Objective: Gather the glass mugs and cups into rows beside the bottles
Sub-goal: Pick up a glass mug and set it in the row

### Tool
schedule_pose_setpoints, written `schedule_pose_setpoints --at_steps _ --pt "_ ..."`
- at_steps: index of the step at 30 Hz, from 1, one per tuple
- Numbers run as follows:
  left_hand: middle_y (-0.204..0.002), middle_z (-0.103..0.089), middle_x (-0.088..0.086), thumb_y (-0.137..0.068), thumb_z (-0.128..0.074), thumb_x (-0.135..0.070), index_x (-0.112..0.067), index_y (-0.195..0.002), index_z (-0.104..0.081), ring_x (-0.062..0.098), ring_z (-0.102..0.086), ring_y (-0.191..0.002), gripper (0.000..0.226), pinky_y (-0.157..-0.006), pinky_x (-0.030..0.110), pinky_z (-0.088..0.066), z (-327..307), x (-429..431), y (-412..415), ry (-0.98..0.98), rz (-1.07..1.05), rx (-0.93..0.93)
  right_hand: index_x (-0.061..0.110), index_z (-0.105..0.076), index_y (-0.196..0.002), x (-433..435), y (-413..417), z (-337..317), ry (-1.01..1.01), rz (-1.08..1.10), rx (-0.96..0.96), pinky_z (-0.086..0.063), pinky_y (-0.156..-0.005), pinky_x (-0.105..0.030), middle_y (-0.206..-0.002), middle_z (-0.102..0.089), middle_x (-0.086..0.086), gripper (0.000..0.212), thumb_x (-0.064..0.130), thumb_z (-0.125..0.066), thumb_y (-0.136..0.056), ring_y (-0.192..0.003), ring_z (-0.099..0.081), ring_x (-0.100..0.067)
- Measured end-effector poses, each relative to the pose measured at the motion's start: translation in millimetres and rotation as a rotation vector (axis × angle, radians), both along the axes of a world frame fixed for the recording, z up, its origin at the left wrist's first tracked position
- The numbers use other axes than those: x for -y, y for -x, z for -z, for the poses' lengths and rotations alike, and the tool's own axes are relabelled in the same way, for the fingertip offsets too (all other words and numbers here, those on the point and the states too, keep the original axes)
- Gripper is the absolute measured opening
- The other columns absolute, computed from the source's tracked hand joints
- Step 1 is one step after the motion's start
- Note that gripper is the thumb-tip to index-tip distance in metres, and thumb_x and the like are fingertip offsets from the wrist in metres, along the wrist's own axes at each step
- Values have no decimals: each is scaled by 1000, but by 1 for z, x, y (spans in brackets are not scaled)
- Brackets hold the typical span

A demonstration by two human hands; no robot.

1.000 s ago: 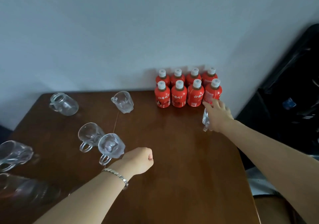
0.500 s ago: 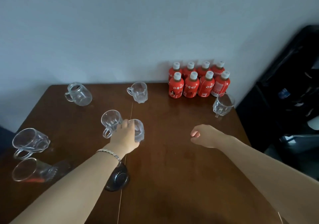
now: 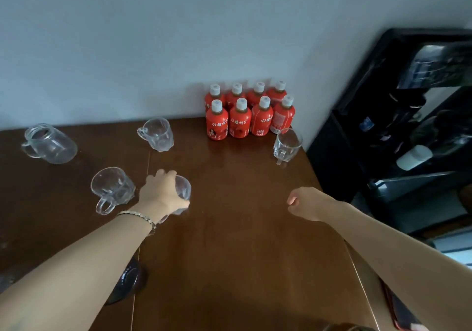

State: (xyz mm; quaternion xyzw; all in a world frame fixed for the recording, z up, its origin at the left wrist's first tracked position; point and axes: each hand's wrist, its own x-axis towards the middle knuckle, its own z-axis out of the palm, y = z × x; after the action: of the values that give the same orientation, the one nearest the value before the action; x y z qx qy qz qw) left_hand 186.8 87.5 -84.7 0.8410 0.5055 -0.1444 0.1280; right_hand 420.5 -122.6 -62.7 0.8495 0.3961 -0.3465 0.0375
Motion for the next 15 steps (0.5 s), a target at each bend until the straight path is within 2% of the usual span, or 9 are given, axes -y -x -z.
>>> schedule_pose_setpoints --at_steps 7,15 --pt "-128 -46 6 -67 -75 -34 -22 -134 -44 29 -48 -120 74 -82 38 -50 -20 19 -118 102 2 263 17 -57 -126 3 -55 9 -28 1 -3 -49 -97 -32 -129 -57 -2 32 25 -49 -96 -116 -57 -21" --pt "-125 -50 9 -67 -76 -32 -19 -125 -50 33 -48 -119 66 -85 40 -50 2 8 -206 65 35 293 20 -57 -125 -4 -93 40 -30 4 -53 -49 -96 -32 -128 -56 -1 31 24 -46 -96 -115 -57 -20"
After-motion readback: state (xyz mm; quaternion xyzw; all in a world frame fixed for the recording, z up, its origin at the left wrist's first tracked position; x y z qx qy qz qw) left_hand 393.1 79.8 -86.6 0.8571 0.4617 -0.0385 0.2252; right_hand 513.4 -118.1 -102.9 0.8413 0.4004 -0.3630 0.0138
